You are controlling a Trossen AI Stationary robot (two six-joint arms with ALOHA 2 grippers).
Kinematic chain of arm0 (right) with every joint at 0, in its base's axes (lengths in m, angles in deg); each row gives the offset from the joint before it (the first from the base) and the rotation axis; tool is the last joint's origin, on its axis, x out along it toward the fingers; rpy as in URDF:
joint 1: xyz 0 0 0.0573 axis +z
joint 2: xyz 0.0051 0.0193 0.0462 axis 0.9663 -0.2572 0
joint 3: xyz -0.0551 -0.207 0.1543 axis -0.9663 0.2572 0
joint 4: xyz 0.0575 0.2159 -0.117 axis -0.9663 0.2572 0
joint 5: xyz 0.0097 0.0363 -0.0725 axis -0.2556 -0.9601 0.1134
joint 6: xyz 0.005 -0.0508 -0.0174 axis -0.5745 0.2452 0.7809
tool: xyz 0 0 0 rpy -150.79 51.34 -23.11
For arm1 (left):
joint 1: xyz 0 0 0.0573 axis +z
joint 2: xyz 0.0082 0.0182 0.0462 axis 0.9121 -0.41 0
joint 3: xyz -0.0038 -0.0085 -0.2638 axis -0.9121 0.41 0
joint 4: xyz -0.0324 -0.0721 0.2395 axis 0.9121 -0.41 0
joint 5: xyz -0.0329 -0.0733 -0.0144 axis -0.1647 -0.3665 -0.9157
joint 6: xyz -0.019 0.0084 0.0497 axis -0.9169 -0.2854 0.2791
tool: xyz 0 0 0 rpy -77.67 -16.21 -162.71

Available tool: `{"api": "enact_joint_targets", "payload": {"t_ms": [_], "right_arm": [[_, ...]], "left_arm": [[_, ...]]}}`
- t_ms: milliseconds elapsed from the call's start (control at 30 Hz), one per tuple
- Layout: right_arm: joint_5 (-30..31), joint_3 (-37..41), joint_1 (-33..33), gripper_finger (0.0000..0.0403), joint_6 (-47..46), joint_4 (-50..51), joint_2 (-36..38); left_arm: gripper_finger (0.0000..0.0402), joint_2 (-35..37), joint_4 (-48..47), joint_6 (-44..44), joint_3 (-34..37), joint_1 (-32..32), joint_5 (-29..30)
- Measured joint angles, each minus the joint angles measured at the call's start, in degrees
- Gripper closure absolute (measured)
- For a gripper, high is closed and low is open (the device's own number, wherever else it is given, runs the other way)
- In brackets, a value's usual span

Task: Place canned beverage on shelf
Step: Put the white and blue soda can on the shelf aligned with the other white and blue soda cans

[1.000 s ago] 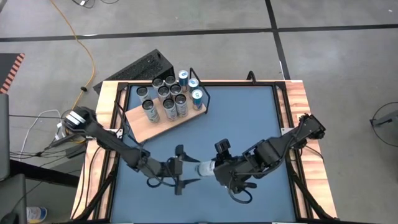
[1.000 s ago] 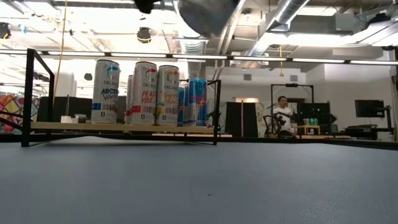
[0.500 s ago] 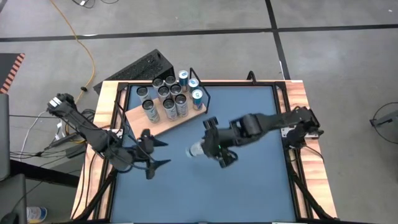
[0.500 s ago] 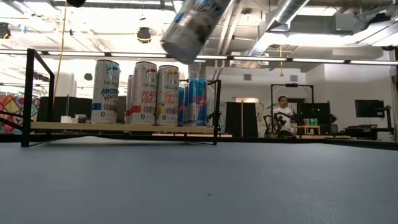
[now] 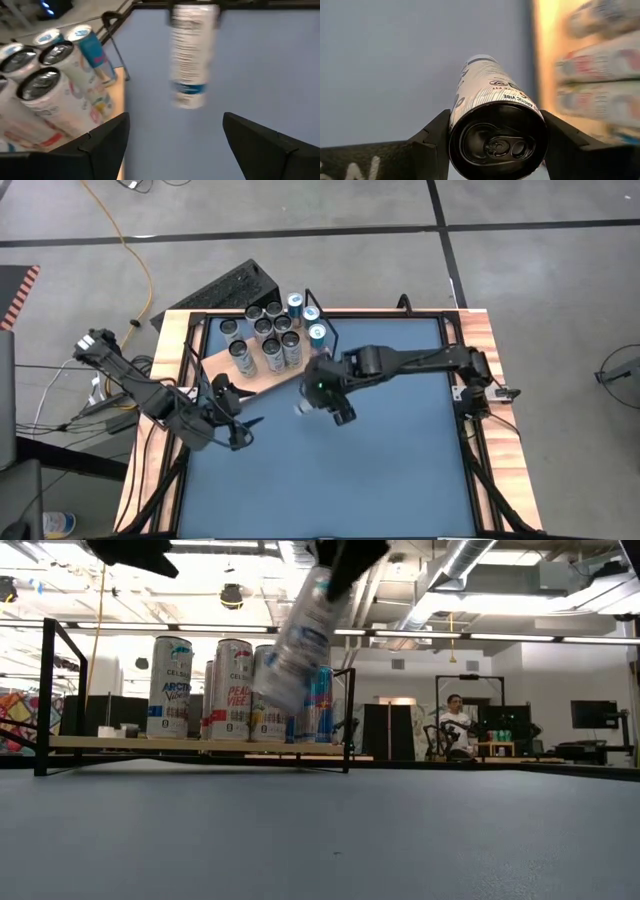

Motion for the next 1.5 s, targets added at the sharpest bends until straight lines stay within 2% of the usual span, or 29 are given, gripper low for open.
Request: {"api": "enact_joint_targets", "payload": {"t_ms": [67,133,367,533,733,1067,1500], "right_arm": [[-0.3,0.0,1.3,0.0182,0.0,1.7,-0.3],[-0.1,0.0,2.9,0.0182,0.2,3.0,-0.5],[0.0,0.0,7.1,0.0182,0.0,1.5,-0.5],[0.7,0.0,8.9,0.0182,-1.1,2.3,-0.4],[1.7,0.0,10.6,0.0182,-1.1,2.2,-0.4],[3.1,0.0,10.8,0.0182,-2.3,2.1,-0.4],[3.2,0.0,10.8,0.0182,-2.2,0.3,-0.4]], "left_arm": [[0.0096,-0.8,0.6,1.7,0.0,1.3,0.3],[0.0096,-1.9,2.5,3.8,0.0,3.7,-2.0],[0.0096,-8.6,18.3,16.0,0.0,11.4,-21.2],[0.0096,-12.3,27.7,21.6,0.0,14.3,-24.3],[0.0096,-18.5,38.2,22.8,0.0,17.1,-35.0],[0.0096,-23.6,47.1,23.6,0.0,18.5,-36.1],[0.0096,-28.1,51.1,20.9,0.0,21.1,-40.8]]}}
